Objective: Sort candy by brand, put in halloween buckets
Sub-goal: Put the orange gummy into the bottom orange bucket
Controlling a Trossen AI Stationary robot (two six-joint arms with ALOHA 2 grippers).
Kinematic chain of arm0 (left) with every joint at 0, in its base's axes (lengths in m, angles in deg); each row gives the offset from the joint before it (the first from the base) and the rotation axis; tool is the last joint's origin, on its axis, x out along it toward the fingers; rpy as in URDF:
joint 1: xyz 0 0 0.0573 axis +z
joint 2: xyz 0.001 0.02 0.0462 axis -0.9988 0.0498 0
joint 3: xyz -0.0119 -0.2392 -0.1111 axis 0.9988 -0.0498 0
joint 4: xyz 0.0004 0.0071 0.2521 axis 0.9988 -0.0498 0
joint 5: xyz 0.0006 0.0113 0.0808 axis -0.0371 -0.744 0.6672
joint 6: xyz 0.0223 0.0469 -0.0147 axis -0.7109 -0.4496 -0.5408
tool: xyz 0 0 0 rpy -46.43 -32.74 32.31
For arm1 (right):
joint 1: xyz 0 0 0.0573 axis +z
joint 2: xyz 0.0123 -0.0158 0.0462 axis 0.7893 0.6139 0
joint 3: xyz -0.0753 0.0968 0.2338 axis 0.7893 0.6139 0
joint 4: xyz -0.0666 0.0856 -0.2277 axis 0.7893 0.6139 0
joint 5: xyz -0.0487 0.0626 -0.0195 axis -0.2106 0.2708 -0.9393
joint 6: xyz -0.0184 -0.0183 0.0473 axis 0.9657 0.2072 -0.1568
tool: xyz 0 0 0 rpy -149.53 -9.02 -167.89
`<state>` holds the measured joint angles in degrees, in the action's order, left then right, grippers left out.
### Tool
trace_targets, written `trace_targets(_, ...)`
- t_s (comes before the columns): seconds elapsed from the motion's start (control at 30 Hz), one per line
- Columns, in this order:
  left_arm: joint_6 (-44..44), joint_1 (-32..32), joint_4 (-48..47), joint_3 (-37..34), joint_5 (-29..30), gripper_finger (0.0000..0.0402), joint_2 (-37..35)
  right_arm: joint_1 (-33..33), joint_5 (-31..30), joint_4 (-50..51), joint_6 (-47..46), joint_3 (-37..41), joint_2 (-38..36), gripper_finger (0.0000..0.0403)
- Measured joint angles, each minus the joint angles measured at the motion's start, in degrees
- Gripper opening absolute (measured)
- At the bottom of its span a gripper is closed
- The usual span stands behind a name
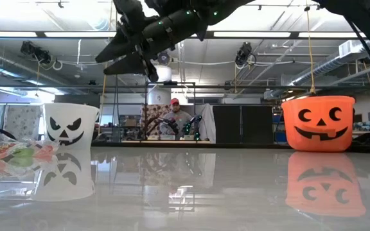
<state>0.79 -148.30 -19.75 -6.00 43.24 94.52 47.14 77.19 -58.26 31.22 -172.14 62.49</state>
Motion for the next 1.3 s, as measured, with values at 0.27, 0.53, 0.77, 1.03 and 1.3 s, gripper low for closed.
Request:
trace_targets(0.27, 0.6, 1.2, -0.5, 5.2, -3.9, 0.021, -0.8, 0.0, 0.0, 0.7, 0.7, -0.1, 0.6, 0.0163)
trace_targets(0.53, 1.1, 2.0, -9.5, 13.6, 4.1, 0.0211, -0.7, -0.1, 0.0, 0.3, 2.1, -0.1, 0.6, 0.0163)
trace_targets(0.77, 9.1, 9.0, -28.6, 20.1, 14.3, 0.0207, -3.0, -0.1, 0.0, 0.4, -0.2, 0.0, 0.6, 0.0163)
trace_targets(1.03, 9.8, 21.7, -31.5, 16.6, 18.2, 0.0207, -6.7, -1.4, 0.5, 1.9, -6.6, 0.0, 0.5, 0.0163)
trace_targets(1.3, 7.9, 32.4, -24.5, 6.4, 15.9, 0.0206, -6.5, -3.5, 3.7, 5.1, -5.1, 0.0, -0.3, 0.0163)
